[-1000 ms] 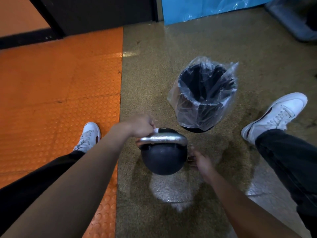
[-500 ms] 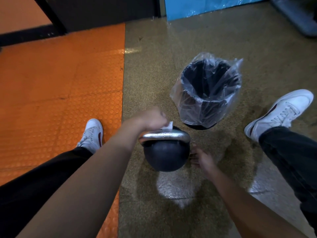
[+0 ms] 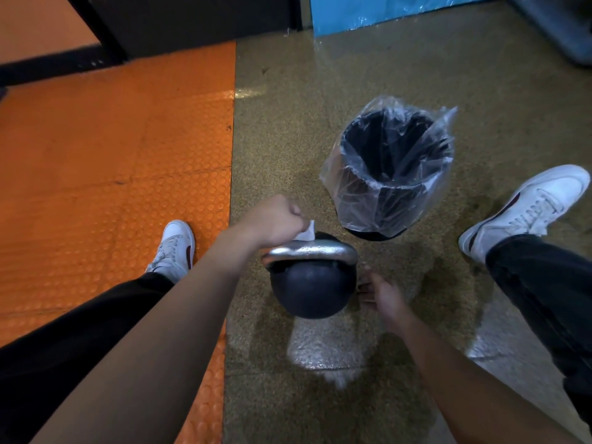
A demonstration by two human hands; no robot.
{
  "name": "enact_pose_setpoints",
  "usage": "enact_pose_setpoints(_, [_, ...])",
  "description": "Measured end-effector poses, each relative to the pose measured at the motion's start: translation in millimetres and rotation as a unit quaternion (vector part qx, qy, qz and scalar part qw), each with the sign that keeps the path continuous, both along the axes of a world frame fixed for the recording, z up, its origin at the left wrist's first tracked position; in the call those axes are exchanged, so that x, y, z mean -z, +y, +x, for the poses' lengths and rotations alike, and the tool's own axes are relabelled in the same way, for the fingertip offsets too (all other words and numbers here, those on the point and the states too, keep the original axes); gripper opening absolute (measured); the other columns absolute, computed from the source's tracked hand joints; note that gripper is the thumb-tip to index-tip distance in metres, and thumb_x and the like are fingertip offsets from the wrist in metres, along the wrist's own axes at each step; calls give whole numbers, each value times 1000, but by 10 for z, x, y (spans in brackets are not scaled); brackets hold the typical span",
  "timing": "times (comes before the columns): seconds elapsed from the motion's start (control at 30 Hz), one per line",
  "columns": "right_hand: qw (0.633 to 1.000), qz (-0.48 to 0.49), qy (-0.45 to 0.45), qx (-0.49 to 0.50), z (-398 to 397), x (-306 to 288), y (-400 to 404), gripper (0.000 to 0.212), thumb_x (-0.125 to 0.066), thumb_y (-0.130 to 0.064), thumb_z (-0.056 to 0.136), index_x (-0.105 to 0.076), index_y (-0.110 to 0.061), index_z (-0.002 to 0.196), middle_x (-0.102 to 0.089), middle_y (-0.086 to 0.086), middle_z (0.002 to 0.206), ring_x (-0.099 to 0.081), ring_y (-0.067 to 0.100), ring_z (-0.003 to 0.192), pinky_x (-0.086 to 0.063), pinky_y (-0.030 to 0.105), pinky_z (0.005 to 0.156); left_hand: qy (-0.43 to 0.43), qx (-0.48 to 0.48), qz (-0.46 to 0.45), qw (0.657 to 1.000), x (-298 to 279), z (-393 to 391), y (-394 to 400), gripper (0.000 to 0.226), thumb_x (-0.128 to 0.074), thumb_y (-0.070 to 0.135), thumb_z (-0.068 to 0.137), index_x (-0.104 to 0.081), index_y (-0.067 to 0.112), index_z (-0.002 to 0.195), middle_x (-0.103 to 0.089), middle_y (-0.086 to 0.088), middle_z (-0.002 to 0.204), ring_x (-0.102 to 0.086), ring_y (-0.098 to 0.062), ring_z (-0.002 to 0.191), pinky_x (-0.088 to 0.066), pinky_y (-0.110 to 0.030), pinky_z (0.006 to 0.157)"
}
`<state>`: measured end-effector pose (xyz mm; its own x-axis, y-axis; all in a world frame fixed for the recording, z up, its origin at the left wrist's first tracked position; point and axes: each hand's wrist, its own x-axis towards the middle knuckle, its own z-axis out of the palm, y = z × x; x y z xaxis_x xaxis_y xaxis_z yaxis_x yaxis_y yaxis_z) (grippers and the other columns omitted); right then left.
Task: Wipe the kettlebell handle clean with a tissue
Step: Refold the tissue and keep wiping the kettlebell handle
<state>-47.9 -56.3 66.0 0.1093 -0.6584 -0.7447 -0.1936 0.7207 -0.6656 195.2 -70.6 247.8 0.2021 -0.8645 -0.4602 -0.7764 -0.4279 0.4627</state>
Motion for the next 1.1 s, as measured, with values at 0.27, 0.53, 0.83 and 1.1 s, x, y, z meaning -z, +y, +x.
enact_pose_setpoints(0.27, [1000,7,8,-24,4,-16,67,38,-52,-48,100,-70,-15,99,-72,10,98,-66,27,93,-52,42,86,-12,18,7,1000,93,-87,-1,24,-57,28,82,-78,21,91,-76,2,96,-66,-19,92,-53,-31,88])
enact_pose_setpoints(0.53, [1000,4,-4,-4,22,-83,29,34,-53,-43,101,-68,-12,98,-71,12,96,-67,26,86,-53,36,72,-39,0,39,998,143,10,64,18,-61,32,76,-74,21,73,-72,0,77,-67,-21,80,-49,-28,67])
enact_pose_setpoints(0.83, [1000,5,-2,4,-7,-114,12,36,-55,-49,98,-70,-16,99,-73,10,99,-68,27,95,-54,45,91,-63,-12,-10,998,144,51,256,19,-54,23,85,-73,20,82,-73,-1,91,-64,-21,87,-47,-27,75])
enact_pose_setpoints(1.1, [1000,6,-8,5,23,-205,14,37,-54,-44,100,-68,-10,100,-69,11,92,-64,26,85,-53,43,83,-24,-43,-93,994,114,-161,299,26,-49,27,87,-74,19,86,-73,-6,90,-66,-24,84,-51,-28,77])
